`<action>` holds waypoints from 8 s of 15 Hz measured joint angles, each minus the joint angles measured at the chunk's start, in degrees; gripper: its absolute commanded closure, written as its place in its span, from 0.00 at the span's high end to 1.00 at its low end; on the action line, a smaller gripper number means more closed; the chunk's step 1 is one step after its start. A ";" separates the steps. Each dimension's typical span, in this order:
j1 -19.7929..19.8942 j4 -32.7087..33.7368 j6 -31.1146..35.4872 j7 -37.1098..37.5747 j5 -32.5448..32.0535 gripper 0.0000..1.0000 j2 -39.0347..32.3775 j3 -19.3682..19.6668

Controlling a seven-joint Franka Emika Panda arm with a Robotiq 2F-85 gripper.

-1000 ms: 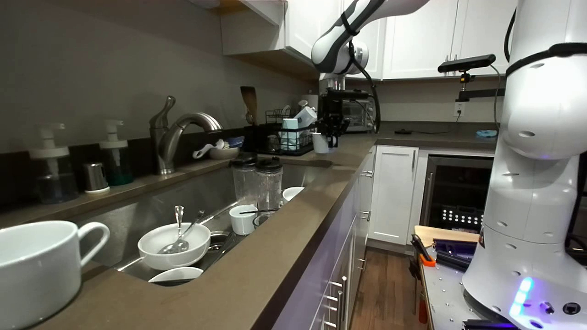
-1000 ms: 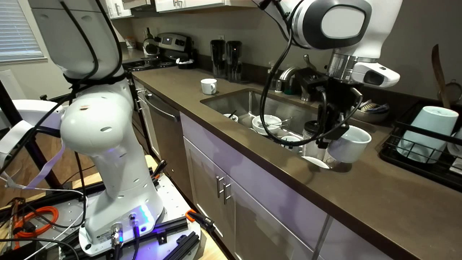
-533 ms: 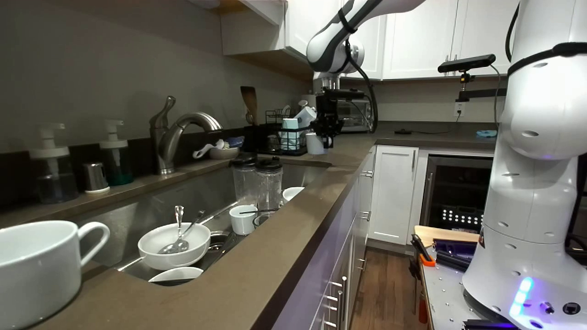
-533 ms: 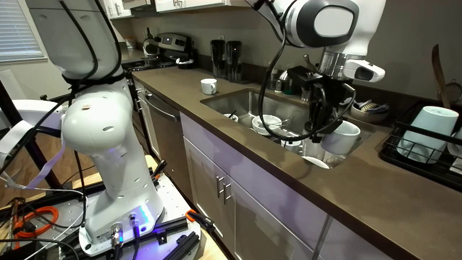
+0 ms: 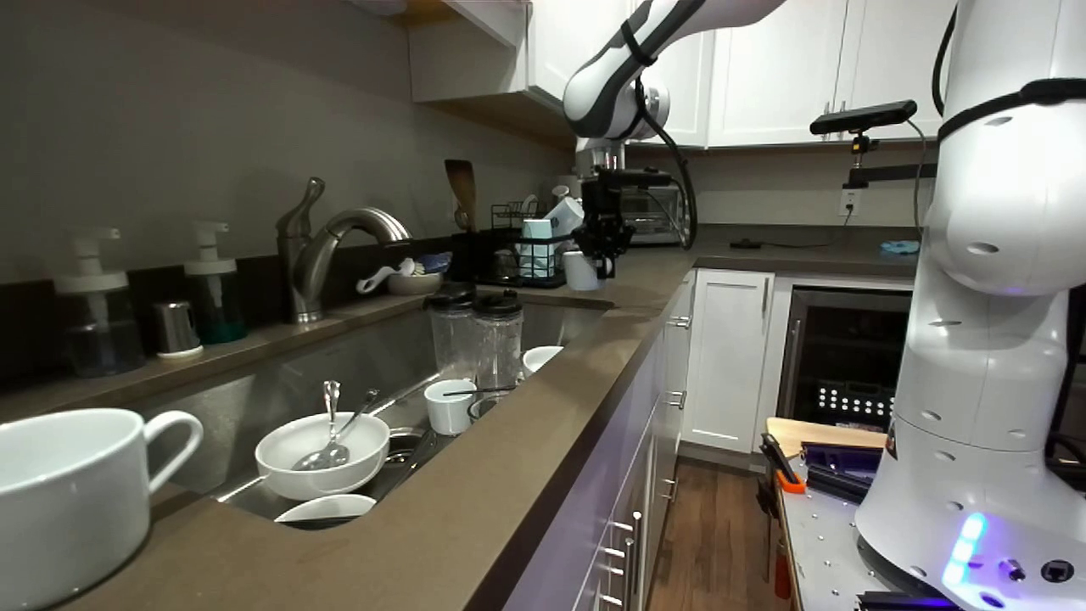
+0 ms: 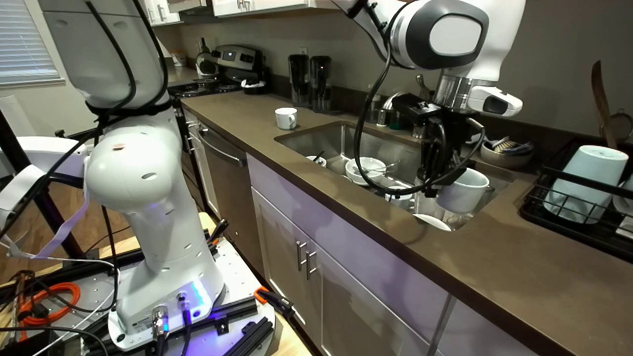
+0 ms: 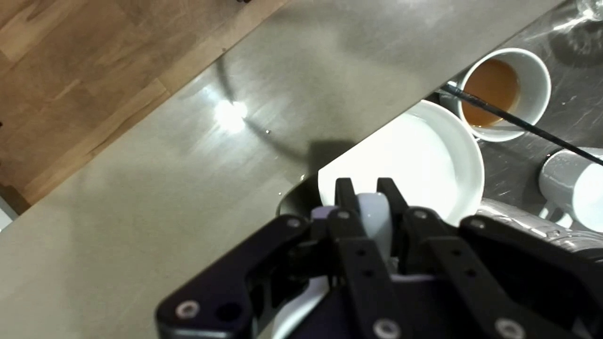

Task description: Pick up the white mug on the right side of the counter, pour the liquid out of the mug into the sink, place the mug on the left side of the counter

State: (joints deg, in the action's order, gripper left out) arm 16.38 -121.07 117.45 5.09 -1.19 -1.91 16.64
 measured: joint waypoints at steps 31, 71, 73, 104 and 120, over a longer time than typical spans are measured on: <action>-6.94 -7.52 -1.20 -34.34 -6.04 0.05 9.32 -4.43; -17.93 -13.93 2.36 -16.96 -71.17 0.05 7.86 -18.19; -17.93 -14.27 2.25 -13.42 -74.05 0.05 7.39 -18.19; -25.00 -18.59 -18.84 -11.55 -87.04 0.05 3.18 -25.15; -25.62 -18.58 -26.04 -11.25 -92.31 0.16 0.39 -26.07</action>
State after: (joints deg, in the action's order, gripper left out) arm -9.25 -139.65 91.41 -6.16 -93.50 -1.52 -9.42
